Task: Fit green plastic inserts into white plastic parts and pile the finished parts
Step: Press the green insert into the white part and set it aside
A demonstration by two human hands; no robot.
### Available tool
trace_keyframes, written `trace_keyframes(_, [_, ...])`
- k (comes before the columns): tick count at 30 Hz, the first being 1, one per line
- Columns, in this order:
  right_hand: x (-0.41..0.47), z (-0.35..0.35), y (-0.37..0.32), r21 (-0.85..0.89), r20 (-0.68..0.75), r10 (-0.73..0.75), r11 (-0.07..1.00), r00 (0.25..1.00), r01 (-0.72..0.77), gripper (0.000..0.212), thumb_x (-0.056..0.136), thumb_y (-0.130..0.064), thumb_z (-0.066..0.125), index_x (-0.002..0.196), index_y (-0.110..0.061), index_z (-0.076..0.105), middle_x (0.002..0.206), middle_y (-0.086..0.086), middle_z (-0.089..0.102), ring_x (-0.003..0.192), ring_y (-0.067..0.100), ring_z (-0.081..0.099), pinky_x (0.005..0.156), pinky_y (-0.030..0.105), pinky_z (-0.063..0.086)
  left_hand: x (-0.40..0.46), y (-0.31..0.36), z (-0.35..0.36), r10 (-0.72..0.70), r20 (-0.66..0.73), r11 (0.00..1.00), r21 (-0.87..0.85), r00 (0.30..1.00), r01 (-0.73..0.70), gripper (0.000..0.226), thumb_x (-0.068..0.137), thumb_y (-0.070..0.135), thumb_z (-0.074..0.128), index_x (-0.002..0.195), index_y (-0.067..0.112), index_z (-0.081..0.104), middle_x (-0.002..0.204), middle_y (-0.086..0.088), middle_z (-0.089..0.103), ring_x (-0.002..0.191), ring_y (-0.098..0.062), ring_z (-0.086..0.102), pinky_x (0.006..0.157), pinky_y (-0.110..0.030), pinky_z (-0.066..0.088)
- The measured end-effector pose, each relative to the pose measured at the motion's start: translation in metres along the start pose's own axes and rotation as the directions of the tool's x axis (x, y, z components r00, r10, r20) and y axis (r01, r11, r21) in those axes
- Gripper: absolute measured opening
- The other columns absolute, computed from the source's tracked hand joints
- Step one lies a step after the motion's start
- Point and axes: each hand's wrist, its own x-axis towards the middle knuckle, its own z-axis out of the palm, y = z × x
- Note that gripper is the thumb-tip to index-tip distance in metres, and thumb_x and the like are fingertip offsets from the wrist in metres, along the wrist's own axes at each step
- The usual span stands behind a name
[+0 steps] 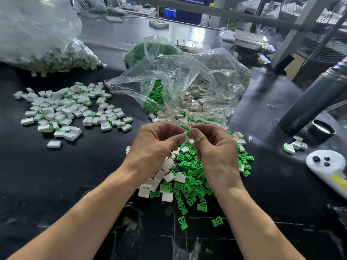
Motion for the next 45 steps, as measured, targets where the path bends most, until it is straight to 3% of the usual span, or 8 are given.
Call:
trace_keyframes(6, [-0.001, 0.003, 0.001, 0.014, -0.017, 0.005, 1.0, 1.0, -0.005, 0.006, 0.094, -0.014, 0.074, 0.092, -0.02, 0.073, 0.068, -0.013, 0.067, 0.059, 0.001, 0.058, 0.054, 0.013, 0.044, 0.001, -0.001, 0.0, -0.027, 0.004, 0.999, -0.035, 1.0, 0.027, 0.007, 0.089, 0.013, 0.077, 0.096, 0.011, 0.077, 0.08, -0.005, 0.074, 0.068, -0.012, 0.062, 0.06, -0.027, 0.053])
trace_keyframes(12, [-0.002, 0.004, 0.001, -0.012, -0.032, -0.003, 1.0, 0.999, 0.003, 0.004, 0.093, -0.017, 0.076, 0.094, -0.019, 0.073, 0.072, -0.01, 0.068, 0.06, 0.001, 0.058, 0.056, 0.013, 0.045, -0.001, -0.001, 0.0, 0.003, 0.01, 1.0, 0.028, 1.0, -0.003, 0.007, 0.089, 0.02, 0.079, 0.094, 0.015, 0.077, 0.085, -0.01, 0.076, 0.071, -0.012, 0.064, 0.065, -0.031, 0.055])
trace_keyframes(22, [-0.001, -0.004, -0.004, -0.068, 0.108, 0.062, 0.996, 0.992, -0.055, 0.003, 0.093, -0.021, 0.076, 0.093, -0.02, 0.073, 0.071, -0.012, 0.068, 0.061, 0.0, 0.058, 0.056, 0.013, 0.046, 0.002, -0.002, -0.005, 0.023, 0.013, 0.998, 0.057, 1.0, -0.023, 0.004, 0.09, 0.016, 0.078, 0.093, 0.016, 0.077, 0.082, -0.005, 0.075, 0.072, -0.011, 0.065, 0.067, -0.028, 0.055])
trace_keyframes(25, [0.002, -0.009, -0.007, -0.132, 0.195, 0.08, 0.99, 0.978, -0.055, 0.004, 0.093, -0.022, 0.077, 0.094, -0.023, 0.073, 0.074, -0.01, 0.071, 0.062, 0.0, 0.06, 0.056, 0.013, 0.047, 0.003, -0.001, -0.008, 0.086, 0.041, 0.983, 0.157, 0.995, -0.091, 0.007, 0.091, 0.014, 0.077, 0.095, 0.02, 0.077, 0.085, 0.005, 0.076, 0.078, -0.004, 0.067, 0.071, -0.022, 0.054])
trace_keyframes(28, [0.002, -0.015, -0.009, -0.283, 0.231, 0.044, 0.959, 0.972, 0.024, 0.005, 0.094, -0.028, 0.075, 0.093, -0.029, 0.071, 0.081, -0.01, 0.073, 0.069, 0.0, 0.063, 0.061, 0.012, 0.047, 0.004, -0.001, -0.012, 0.13, 0.065, 0.956, 0.255, 0.989, -0.143, 0.01, 0.092, 0.015, 0.076, 0.096, 0.024, 0.076, 0.088, 0.009, 0.075, 0.086, -0.007, 0.069, 0.084, -0.029, 0.058])
trace_keyframes(32, [0.001, -0.017, -0.011, -0.406, 0.244, -0.006, 0.908, 0.97, 0.107, 0.006, 0.095, -0.029, 0.074, 0.09, -0.03, 0.071, 0.082, -0.012, 0.07, 0.071, -0.001, 0.062, 0.065, 0.008, 0.046, 0.004, -0.003, -0.014, 0.17, 0.081, 0.924, 0.333, 0.982, -0.188, 0.011, 0.093, 0.02, 0.075, 0.098, 0.029, 0.075, 0.088, 0.01, 0.074, 0.085, -0.007, 0.069, 0.083, -0.033, 0.059])
trace_keyframes(37, [0.0, -0.014, -0.012, -0.275, 0.191, 0.097, 0.961, 0.977, -0.042, 0.011, 0.095, -0.03, 0.074, 0.087, -0.023, 0.074, 0.074, -0.008, 0.071, 0.058, -0.002, 0.057, 0.054, 0.011, 0.043, 0.004, -0.006, -0.014, 0.252, 0.093, 0.885, 0.381, 0.963, -0.268, 0.018, 0.09, 0.024, 0.079, 0.105, 0.033, 0.073, 0.087, 0.01, 0.071, 0.077, -0.012, 0.067, 0.075, -0.037, 0.059])
trace_keyframes(45, [-0.004, -0.005, -0.012, 0.034, 0.177, 0.253, 0.964, 0.951, -0.263, 0.016, 0.093, -0.017, 0.076, 0.077, -0.018, 0.074, 0.066, 0.0, 0.062, 0.053, 0.011, 0.049, 0.047, 0.024, 0.039, 0.004, -0.009, -0.01, 0.337, 0.036, 0.885, 0.328, 0.941, -0.329, 0.019, 0.084, 0.014, 0.084, 0.101, 0.02, 0.078, 0.087, 0.01, 0.077, 0.082, -0.01, 0.074, 0.079, -0.04, 0.061])
